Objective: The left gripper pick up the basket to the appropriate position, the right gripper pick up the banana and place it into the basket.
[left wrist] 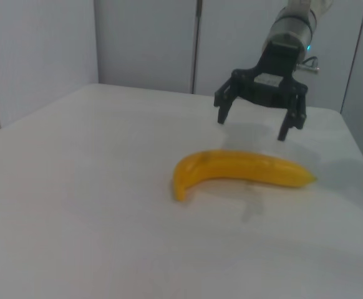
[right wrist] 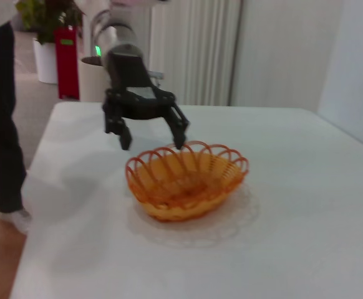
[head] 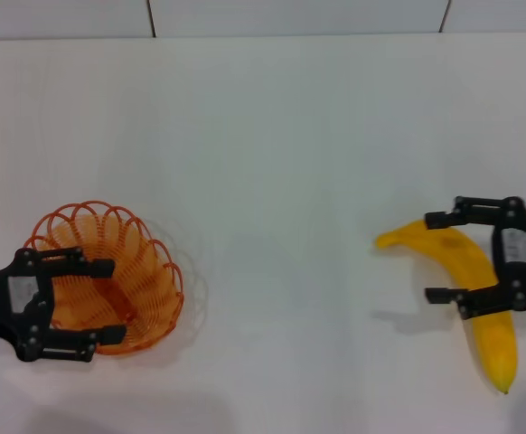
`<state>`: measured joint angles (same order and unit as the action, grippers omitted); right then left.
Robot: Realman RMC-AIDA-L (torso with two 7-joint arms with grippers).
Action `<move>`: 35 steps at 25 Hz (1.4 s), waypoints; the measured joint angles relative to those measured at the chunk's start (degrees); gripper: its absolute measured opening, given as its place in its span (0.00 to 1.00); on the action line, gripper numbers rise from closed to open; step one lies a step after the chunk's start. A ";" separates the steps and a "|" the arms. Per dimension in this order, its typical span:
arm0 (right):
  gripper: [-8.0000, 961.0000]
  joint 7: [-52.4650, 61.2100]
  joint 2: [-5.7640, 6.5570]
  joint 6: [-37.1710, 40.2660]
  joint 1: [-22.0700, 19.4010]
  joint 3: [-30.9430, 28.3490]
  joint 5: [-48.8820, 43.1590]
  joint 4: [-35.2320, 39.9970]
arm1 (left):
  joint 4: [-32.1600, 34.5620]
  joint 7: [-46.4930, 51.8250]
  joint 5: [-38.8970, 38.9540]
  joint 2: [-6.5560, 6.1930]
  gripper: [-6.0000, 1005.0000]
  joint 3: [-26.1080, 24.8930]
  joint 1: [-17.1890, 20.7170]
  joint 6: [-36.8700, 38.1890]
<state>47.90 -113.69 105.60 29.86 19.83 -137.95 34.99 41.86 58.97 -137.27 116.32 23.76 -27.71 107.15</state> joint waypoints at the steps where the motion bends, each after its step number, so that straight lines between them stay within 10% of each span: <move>1: 0.92 0.00 -0.18 -0.21 0.31 0.30 -0.09 -0.61 | -0.17 0.01 -0.02 0.05 0.84 0.02 -0.31 -0.15; 17: 0.92 -0.01 -0.59 -2.15 0.71 1.62 -0.23 -2.82 | -0.56 0.97 1.25 0.09 0.84 -0.12 -1.22 -0.08; 26: 0.92 0.00 -0.55 -2.16 0.89 1.62 -0.24 -2.82 | 13.46 22.70 5.69 -0.23 0.84 0.12 -3.64 0.68; 35: 0.92 0.44 -0.56 -2.16 1.26 1.62 -0.19 -2.82 | 20.83 46.04 -3.64 -4.26 0.84 0.80 -10.46 0.64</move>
<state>48.33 -114.25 103.44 31.12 21.44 -138.14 32.17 62.69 105.01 -140.91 112.06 24.56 -38.17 107.79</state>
